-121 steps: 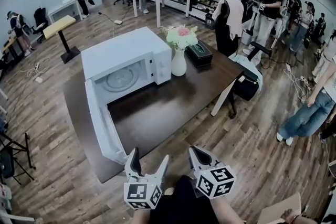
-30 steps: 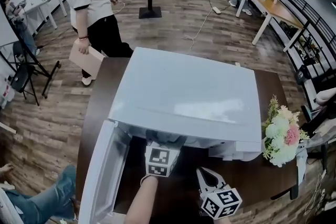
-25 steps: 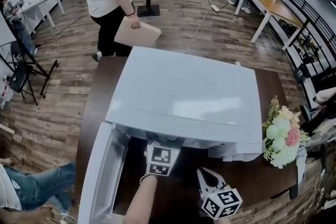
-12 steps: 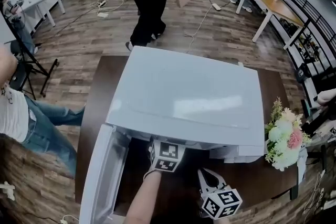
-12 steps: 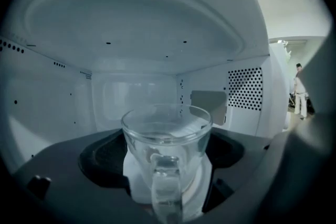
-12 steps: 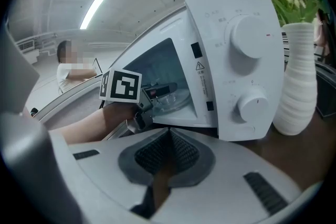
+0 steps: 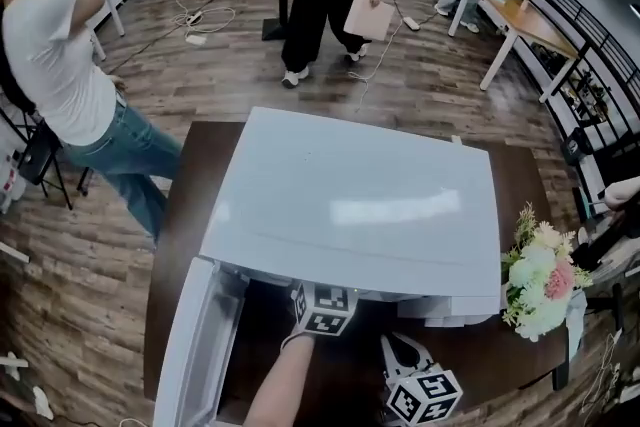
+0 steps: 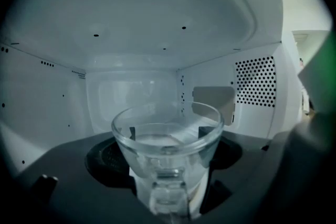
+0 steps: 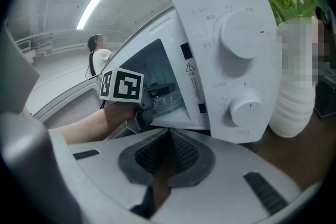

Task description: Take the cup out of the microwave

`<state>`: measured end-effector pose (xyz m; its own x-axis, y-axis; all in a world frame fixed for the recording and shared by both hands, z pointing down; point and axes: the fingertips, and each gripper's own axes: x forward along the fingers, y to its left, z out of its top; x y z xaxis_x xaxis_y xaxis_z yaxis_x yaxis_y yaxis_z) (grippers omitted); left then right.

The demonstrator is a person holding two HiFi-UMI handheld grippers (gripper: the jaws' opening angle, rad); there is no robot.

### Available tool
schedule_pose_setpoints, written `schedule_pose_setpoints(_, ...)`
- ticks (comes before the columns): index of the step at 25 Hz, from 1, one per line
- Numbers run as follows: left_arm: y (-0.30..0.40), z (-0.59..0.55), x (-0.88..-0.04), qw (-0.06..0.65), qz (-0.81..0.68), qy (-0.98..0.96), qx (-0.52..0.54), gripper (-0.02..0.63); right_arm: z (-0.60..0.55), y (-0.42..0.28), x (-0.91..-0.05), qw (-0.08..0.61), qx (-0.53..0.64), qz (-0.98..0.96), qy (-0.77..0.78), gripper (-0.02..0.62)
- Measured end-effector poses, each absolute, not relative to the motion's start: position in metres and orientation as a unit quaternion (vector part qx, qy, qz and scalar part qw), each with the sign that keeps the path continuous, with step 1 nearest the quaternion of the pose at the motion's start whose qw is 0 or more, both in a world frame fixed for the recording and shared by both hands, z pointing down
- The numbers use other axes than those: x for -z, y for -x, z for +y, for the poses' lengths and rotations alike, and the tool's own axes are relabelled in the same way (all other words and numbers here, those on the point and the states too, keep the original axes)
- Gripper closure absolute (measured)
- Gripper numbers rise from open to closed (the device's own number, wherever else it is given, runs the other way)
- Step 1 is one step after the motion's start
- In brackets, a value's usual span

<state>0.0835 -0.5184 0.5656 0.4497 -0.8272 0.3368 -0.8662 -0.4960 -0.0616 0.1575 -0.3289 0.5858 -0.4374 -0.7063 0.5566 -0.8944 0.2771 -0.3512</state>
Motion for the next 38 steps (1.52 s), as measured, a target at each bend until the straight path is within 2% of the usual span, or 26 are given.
schedule_pose_setpoints(15, -0.081, -0.506, -0.556, 0.062, -0.505, -0.847, -0.158, 0.216, -0.328, -0.165, -0.579, 0.137, -0.315, -0.785, -0.515, 0.6)
schedule_pose_setpoints(38, -0.04, -0.398, -0.521, 0.065, -0.544, -0.824, -0.142, 0.216, -0.278, -0.176, -0.547, 0.11, -0.287, -0.793, -0.525, 0.6)
